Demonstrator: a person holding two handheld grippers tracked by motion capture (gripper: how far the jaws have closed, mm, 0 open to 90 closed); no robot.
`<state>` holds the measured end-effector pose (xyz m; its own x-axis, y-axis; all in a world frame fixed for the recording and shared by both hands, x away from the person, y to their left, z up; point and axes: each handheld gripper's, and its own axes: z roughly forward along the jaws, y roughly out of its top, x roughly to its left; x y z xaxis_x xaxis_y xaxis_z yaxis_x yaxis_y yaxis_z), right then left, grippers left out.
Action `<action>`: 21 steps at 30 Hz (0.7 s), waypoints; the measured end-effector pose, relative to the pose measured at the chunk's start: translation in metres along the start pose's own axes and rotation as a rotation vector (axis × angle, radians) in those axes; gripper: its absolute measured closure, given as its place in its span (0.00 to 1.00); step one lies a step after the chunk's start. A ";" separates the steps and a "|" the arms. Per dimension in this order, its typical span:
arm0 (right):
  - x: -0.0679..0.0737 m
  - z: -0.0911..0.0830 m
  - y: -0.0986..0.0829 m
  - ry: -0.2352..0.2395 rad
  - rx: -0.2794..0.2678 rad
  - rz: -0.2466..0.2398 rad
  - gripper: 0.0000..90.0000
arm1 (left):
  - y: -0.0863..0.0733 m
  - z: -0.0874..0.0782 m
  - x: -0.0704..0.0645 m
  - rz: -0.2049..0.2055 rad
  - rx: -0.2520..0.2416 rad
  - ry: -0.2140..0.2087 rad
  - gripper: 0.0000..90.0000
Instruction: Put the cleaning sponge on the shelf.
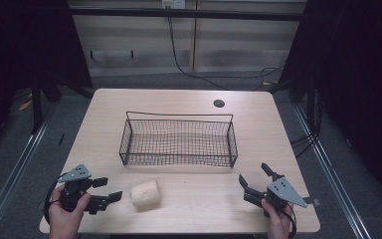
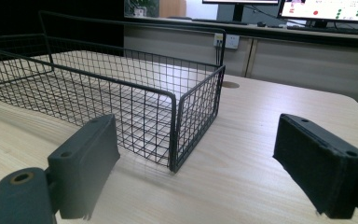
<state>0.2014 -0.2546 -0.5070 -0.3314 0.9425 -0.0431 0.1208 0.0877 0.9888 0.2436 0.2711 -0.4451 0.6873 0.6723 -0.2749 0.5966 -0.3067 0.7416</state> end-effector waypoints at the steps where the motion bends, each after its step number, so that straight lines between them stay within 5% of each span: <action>1: 0.000 -0.001 0.000 0.000 -0.003 -0.001 0.15 | 0.000 0.000 0.000 -0.001 0.000 -0.001 0.21; 7: -0.008 -0.007 -0.003 0.011 -0.066 0.073 0.15 | 0.000 0.000 -0.001 0.010 0.005 0.003 0.21; 12: -0.005 -0.009 -0.005 0.009 -0.102 0.042 0.15 | 0.003 0.001 -0.003 0.018 0.014 0.003 0.21; 21: -0.006 -0.012 -0.006 0.000 -0.134 0.056 0.15 | 0.012 -0.001 -0.014 0.053 0.031 0.009 0.21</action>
<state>0.1914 -0.2648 -0.5113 -0.3272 0.9449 0.0129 0.0131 -0.0091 0.9999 0.2408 0.2590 -0.4316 0.7147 0.6607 -0.2295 0.5716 -0.3627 0.7360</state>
